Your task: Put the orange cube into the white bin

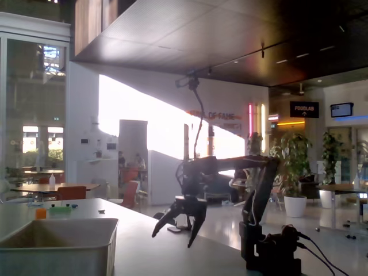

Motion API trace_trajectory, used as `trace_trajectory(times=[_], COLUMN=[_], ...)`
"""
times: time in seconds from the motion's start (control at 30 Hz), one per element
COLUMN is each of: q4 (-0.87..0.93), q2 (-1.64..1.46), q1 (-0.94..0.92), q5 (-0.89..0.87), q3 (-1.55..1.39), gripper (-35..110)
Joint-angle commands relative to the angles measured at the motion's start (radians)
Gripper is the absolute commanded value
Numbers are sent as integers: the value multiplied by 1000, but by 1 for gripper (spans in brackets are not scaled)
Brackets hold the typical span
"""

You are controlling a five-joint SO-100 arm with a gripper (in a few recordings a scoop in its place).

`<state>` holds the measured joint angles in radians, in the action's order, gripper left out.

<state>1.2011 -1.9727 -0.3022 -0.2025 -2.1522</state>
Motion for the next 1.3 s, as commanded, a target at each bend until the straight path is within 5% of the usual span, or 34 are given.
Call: trace_trajectory(times=[0.0, 0.5, 1.0, 1.27], q4=[-132, -218, -202, -199], q2=[-150, -1049, -1080, -1080], q1=[-5, 5, 0, -12], q5=[-9, -9, -15, -15], q3=[-135, -727, -845, -845], gripper=[57, 57, 55, 24])
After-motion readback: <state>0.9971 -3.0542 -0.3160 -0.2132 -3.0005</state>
